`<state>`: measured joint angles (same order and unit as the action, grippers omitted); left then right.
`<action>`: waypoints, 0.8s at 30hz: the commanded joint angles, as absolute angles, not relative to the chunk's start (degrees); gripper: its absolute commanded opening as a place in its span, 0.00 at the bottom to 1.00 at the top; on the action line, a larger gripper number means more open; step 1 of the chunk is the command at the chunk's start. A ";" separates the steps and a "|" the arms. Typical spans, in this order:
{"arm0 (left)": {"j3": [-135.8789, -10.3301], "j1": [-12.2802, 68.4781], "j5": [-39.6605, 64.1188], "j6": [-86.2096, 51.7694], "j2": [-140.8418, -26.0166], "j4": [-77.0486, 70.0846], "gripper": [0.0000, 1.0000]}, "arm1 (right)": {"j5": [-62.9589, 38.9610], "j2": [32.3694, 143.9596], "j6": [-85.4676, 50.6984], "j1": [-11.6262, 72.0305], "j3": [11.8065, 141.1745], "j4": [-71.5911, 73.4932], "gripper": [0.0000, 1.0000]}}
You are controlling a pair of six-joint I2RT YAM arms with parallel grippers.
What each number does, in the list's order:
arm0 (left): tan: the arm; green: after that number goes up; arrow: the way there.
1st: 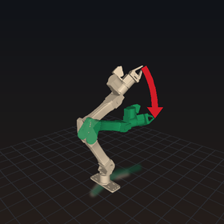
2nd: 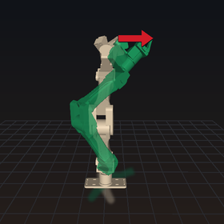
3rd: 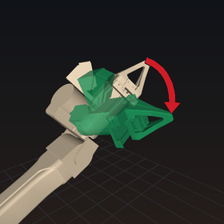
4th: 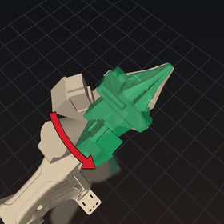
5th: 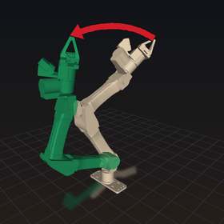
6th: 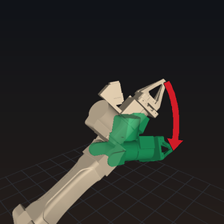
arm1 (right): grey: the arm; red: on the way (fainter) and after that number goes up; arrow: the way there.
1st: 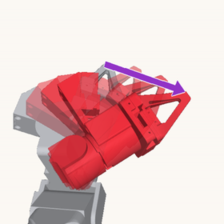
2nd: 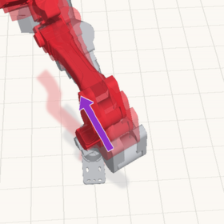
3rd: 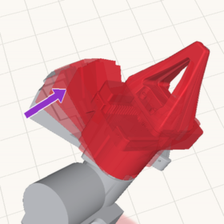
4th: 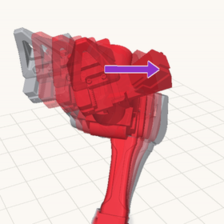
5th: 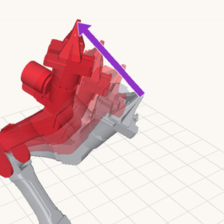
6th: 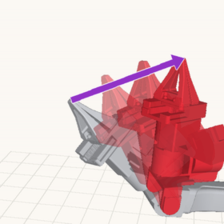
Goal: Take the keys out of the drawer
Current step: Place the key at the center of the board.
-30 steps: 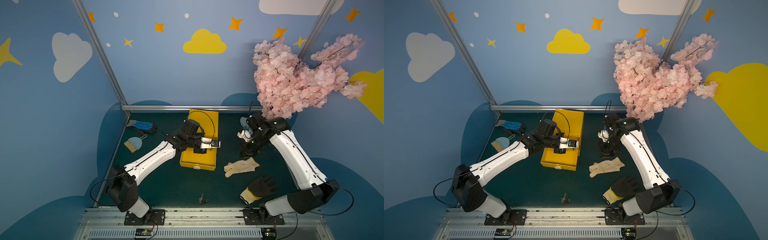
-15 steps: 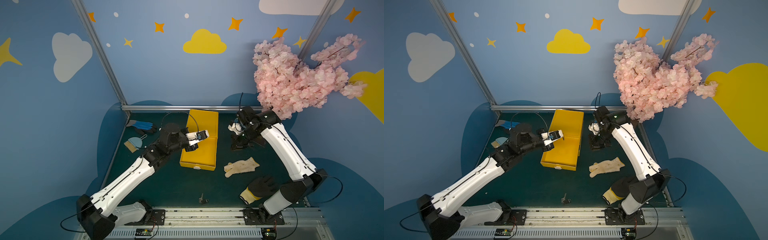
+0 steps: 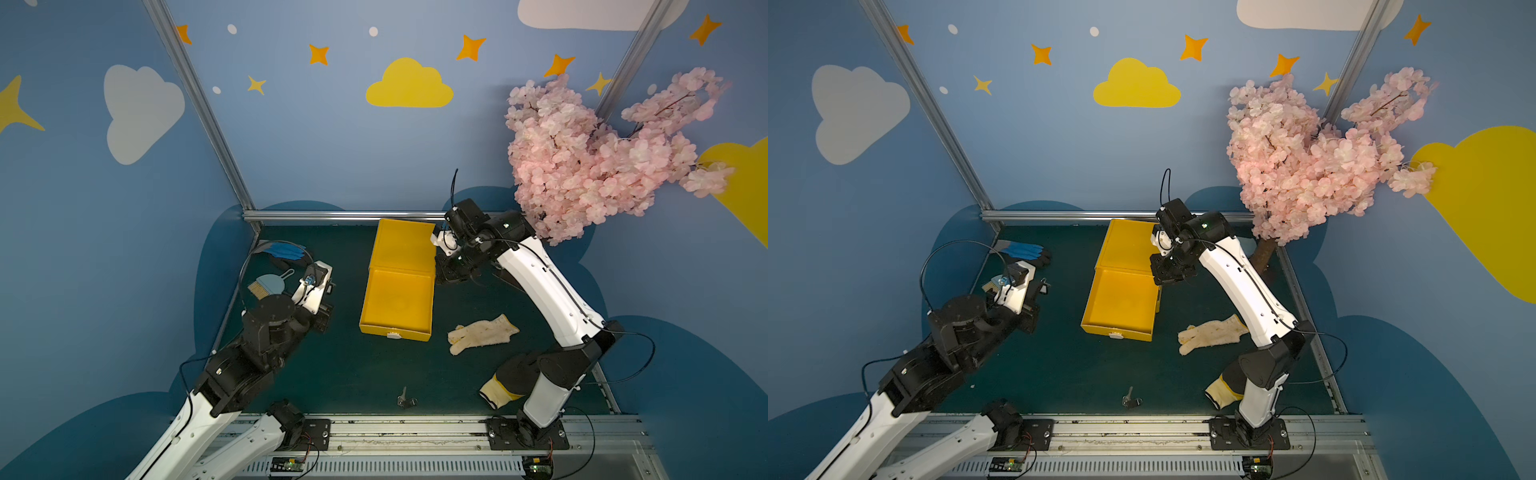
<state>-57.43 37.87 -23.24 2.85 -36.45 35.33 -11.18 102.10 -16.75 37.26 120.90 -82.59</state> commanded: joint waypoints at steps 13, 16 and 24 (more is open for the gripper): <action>-42.03 37.57 -19.03 -39.63 -31.24 51.31 0.03 | -10.36 99.06 -24.16 44.44 113.56 -76.65 0.01; -39.70 37.14 -17.21 -40.80 -33.16 50.21 0.03 | -10.25 99.14 -24.35 45.08 114.37 -77.44 0.01; -36.33 29.22 -9.76 -45.25 -40.29 50.58 0.03 | -9.78 99.88 -25.23 46.27 119.22 -79.93 0.05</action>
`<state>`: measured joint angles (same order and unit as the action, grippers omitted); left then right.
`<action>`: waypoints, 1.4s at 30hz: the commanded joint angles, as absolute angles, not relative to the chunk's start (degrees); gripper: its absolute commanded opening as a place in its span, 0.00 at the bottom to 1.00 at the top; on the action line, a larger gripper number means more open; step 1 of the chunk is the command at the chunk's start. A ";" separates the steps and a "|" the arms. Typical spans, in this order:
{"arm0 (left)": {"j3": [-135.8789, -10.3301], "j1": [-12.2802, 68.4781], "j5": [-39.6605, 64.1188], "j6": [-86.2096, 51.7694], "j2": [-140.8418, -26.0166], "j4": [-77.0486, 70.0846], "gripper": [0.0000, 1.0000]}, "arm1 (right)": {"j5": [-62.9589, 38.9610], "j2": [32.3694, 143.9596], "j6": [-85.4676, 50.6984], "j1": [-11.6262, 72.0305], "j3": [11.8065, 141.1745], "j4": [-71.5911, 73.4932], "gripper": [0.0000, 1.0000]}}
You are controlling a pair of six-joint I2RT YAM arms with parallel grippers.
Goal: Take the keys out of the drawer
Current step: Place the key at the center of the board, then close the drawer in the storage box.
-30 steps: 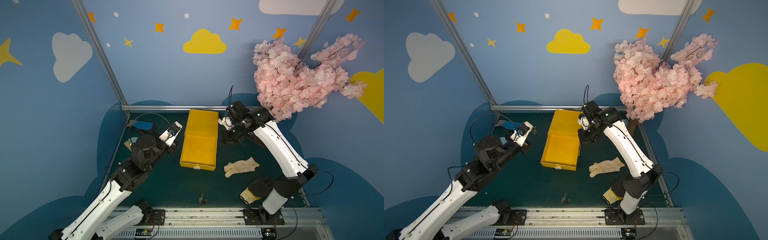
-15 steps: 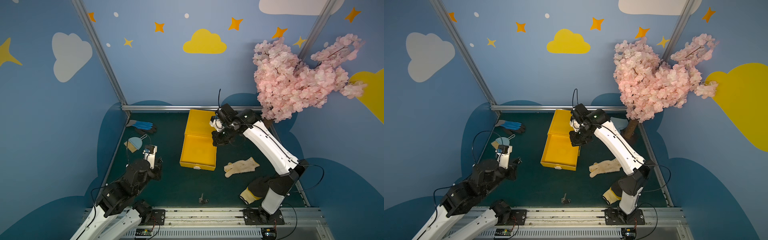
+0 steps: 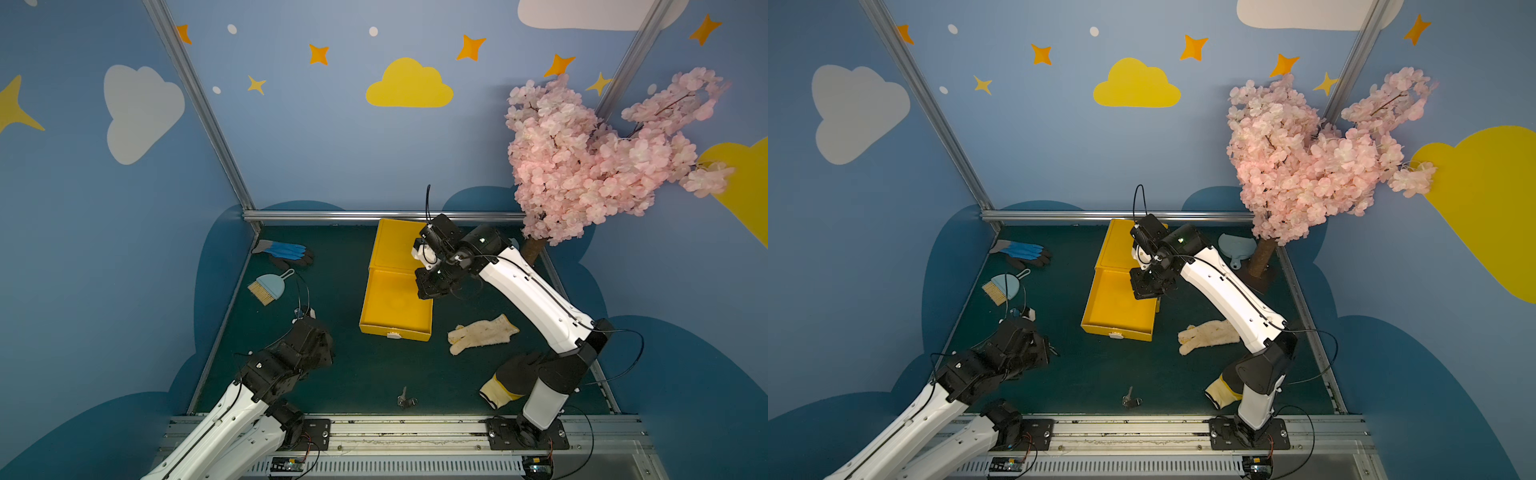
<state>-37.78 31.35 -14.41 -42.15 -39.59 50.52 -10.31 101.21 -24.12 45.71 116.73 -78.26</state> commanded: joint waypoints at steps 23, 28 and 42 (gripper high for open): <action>-37.04 26.08 11.33 -45.17 -38.87 46.49 0.30 | -14.26 112.06 -31.06 36.76 133.05 -62.00 0.24; -34.29 27.09 16.14 -45.88 -34.40 43.39 0.25 | -11.83 115.74 -28.21 35.27 134.69 -61.74 0.24; -33.31 33.17 25.48 -42.64 -43.15 14.01 0.28 | -13.96 123.34 -27.72 34.38 132.23 -67.47 0.20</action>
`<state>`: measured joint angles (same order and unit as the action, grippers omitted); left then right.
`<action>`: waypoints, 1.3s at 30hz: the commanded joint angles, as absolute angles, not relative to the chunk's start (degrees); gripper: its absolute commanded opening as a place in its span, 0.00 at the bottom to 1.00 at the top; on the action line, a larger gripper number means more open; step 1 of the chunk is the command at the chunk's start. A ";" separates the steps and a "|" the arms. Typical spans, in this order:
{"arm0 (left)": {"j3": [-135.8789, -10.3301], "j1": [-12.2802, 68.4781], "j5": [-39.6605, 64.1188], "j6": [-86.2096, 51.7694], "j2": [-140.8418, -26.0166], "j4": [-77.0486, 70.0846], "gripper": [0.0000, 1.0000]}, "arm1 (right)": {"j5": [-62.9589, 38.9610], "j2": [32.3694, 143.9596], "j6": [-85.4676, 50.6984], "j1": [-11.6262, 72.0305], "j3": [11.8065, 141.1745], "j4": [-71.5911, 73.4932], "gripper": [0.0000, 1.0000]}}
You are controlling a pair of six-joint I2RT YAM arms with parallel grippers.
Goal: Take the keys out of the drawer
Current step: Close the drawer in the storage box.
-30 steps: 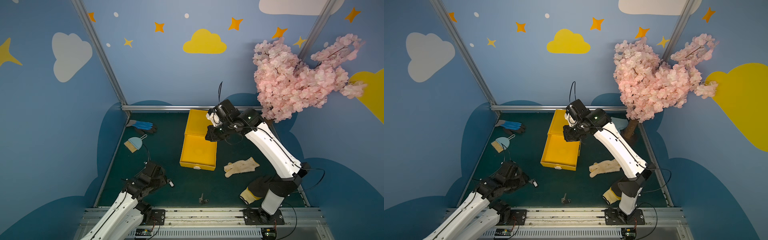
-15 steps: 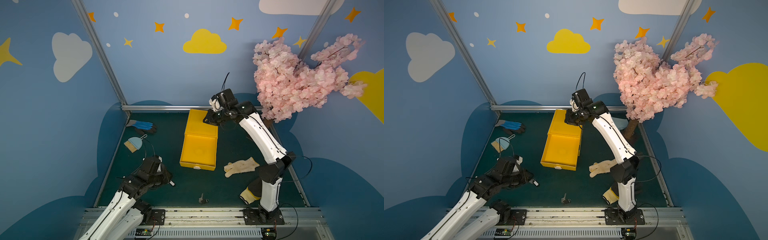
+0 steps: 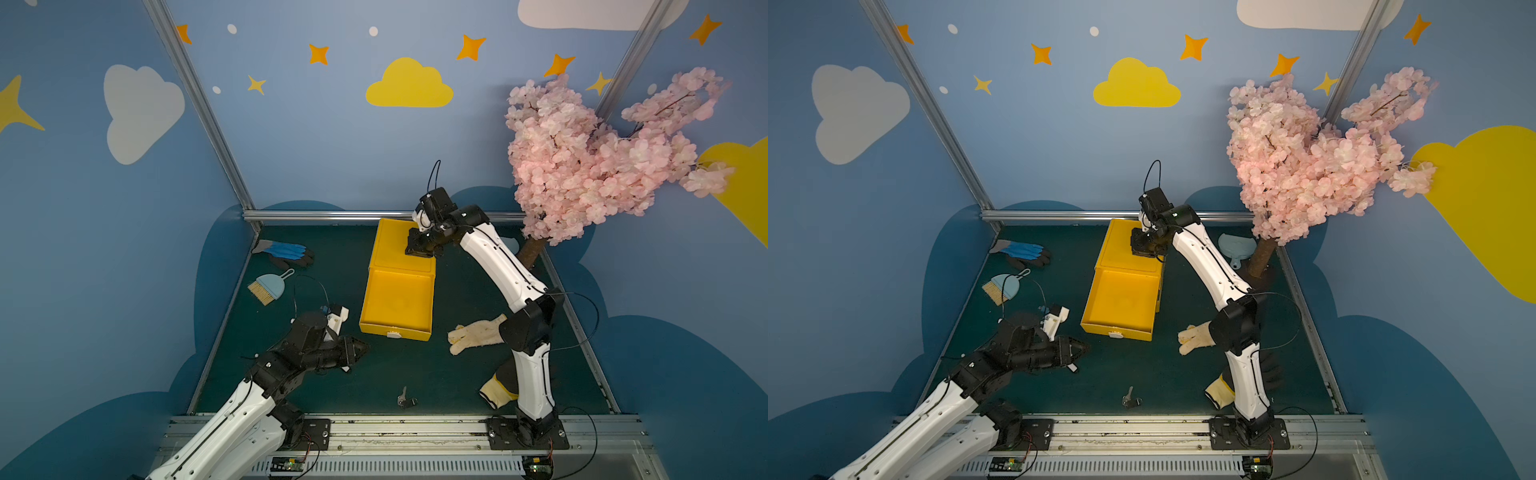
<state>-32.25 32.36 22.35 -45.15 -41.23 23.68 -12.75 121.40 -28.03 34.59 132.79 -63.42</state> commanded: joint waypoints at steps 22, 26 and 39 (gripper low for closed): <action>-41.79 33.67 14.76 -38.73 -67.37 -16.79 0.32 | -18.51 122.52 -27.77 32.62 132.60 -68.81 0.20; -44.15 33.76 8.13 -37.61 -71.82 -18.15 0.32 | -19.33 122.28 -28.19 32.26 132.93 -68.82 0.20; -51.72 37.06 0.55 -37.00 -81.90 -20.26 0.28 | -22.71 122.98 -28.74 31.70 133.90 -68.78 0.20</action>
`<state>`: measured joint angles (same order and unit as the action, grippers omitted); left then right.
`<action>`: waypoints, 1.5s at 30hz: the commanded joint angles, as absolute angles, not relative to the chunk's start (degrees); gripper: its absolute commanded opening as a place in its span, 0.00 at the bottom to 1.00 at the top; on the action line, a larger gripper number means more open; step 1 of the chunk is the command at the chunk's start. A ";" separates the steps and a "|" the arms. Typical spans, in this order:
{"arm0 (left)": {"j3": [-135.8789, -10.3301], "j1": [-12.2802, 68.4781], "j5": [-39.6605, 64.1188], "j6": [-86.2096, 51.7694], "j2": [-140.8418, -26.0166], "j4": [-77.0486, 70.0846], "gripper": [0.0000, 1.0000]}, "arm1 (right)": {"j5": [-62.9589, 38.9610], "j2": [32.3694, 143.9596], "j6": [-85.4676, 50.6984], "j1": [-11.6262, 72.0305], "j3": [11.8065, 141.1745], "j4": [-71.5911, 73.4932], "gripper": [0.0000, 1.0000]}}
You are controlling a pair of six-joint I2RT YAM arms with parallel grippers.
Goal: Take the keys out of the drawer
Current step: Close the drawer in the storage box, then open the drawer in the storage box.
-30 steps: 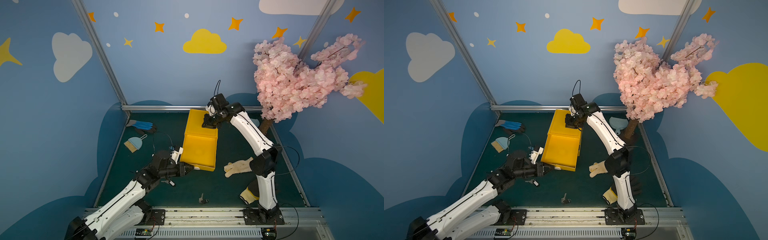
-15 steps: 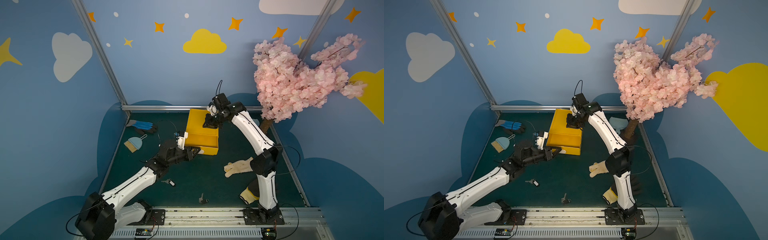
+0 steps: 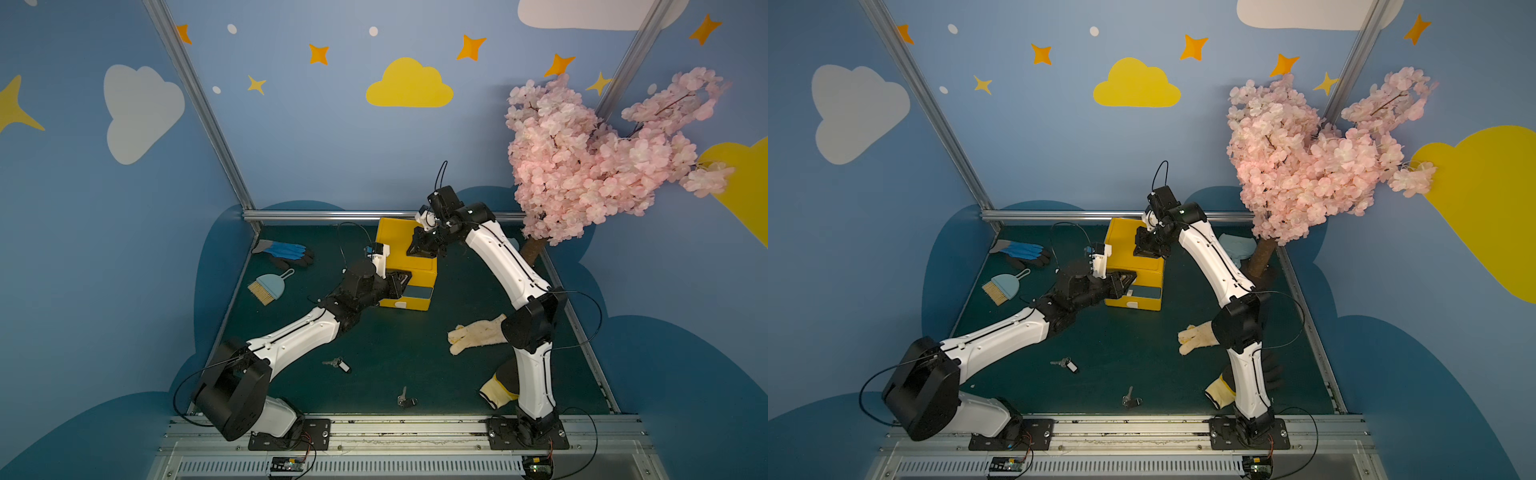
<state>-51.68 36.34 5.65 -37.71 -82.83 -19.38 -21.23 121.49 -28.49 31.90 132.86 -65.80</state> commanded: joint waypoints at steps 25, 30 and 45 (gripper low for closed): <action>-33.22 38.58 -6.11 -75.60 -72.45 -23.40 0.45 | -25.83 124.01 -29.27 31.47 137.26 -70.13 0.22; -32.37 38.67 -6.09 -77.38 -82.19 -37.06 0.41 | -26.32 123.33 -28.22 31.29 136.41 -70.14 0.22; -36.99 39.21 -5.45 -77.27 -96.60 -51.47 0.30 | -29.13 122.12 -26.63 30.23 132.44 -71.27 0.22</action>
<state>-35.16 39.18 -5.78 -77.80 -95.83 -48.51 -29.67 123.07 -27.79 30.41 134.19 -68.77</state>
